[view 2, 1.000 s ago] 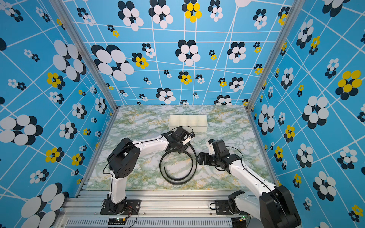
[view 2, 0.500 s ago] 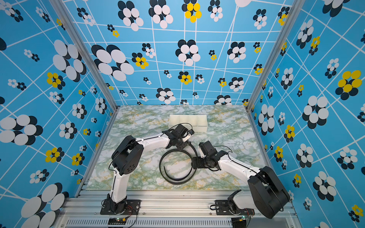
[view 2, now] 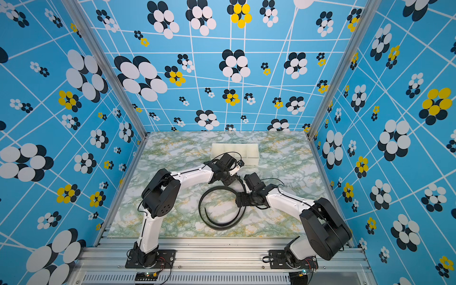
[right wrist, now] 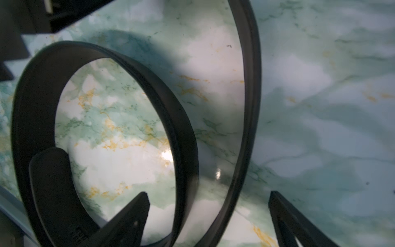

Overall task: Place the belts into the storage roll
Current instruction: Roll the belt at the center of the board.

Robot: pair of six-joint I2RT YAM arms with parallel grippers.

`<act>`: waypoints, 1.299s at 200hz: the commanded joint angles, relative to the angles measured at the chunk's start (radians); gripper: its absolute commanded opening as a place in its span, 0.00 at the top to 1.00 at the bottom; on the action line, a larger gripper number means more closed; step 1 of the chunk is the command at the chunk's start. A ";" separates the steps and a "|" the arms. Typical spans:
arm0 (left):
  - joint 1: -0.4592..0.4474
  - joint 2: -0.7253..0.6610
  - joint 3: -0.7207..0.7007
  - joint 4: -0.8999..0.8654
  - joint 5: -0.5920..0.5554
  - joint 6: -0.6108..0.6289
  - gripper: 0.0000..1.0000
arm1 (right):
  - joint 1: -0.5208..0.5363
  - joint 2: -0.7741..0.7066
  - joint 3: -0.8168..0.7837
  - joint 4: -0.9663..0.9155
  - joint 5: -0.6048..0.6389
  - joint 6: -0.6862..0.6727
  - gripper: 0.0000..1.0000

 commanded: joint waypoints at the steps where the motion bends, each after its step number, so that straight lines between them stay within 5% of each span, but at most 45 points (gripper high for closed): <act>1: 0.024 0.010 -0.001 -0.046 -0.057 -0.013 1.00 | 0.011 0.041 0.033 -0.050 0.097 0.033 0.10; 38: 0.056 -0.061 -0.107 -0.011 -0.067 -0.075 1.00 | 0.011 0.104 0.075 -0.116 0.209 0.080 0.17; 54: 0.067 -0.100 -0.162 0.012 -0.070 -0.101 1.00 | 0.010 0.132 0.094 -0.149 0.261 0.102 0.46; 63: 0.073 -0.119 -0.190 0.020 -0.069 -0.114 1.00 | 0.012 0.147 0.101 -0.150 0.259 0.101 0.52; 162: 0.148 -0.305 -0.380 0.011 -0.129 -0.240 1.00 | -0.032 0.218 0.150 -0.276 0.399 0.239 0.53; 187: 0.155 -0.325 -0.394 -0.029 -0.093 -0.261 1.00 | -0.065 0.230 0.156 -0.262 0.369 0.251 0.76; 260: 0.249 -0.462 -0.524 -0.108 -0.097 -0.423 1.00 | -0.128 0.284 0.181 -0.281 0.361 0.285 0.65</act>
